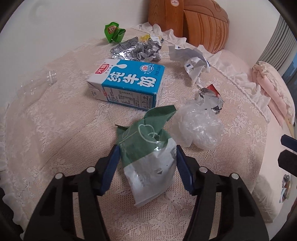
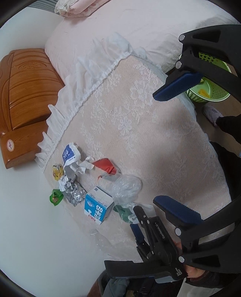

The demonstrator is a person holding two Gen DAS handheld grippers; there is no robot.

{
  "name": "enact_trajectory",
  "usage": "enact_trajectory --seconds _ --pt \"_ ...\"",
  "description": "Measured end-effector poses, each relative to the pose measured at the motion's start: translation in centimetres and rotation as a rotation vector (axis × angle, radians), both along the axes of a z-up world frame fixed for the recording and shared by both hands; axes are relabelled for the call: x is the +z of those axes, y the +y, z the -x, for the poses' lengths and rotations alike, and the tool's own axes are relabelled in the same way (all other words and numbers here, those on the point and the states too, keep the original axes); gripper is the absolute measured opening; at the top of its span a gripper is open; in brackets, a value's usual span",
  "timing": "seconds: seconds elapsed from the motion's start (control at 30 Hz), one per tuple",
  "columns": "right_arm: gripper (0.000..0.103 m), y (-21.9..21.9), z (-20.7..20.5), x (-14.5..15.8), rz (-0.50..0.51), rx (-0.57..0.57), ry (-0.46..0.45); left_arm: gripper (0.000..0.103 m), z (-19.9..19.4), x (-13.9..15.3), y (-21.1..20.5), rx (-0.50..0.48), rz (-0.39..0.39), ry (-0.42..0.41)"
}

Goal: Collect trash
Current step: 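Grasp the green-and-white bag with left tool while right tool grasps the clear plastic bag, then carry both bags to the green basket and release them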

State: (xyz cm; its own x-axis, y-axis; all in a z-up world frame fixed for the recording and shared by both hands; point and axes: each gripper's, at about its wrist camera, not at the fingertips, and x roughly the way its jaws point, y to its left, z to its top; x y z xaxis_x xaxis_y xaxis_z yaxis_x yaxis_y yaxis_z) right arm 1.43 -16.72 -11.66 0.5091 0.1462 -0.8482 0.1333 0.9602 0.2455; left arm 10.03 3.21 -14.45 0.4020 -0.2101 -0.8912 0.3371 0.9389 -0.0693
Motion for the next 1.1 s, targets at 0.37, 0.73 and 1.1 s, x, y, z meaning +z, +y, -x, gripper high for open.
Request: enact_trajectory --seconds 0.37,0.73,1.1 --pt "0.101 6.2 -7.9 -3.4 0.006 0.053 0.071 0.058 4.1 4.6 4.0 0.078 0.014 -0.07" --pt "0.026 7.6 -6.7 -3.3 -0.053 0.186 0.073 0.058 6.9 6.2 4.6 0.113 0.01 -0.103" --pt "0.022 4.0 -0.9 -0.1 -0.003 0.169 -0.027 0.058 8.1 6.8 1.9 0.067 0.052 -0.107"
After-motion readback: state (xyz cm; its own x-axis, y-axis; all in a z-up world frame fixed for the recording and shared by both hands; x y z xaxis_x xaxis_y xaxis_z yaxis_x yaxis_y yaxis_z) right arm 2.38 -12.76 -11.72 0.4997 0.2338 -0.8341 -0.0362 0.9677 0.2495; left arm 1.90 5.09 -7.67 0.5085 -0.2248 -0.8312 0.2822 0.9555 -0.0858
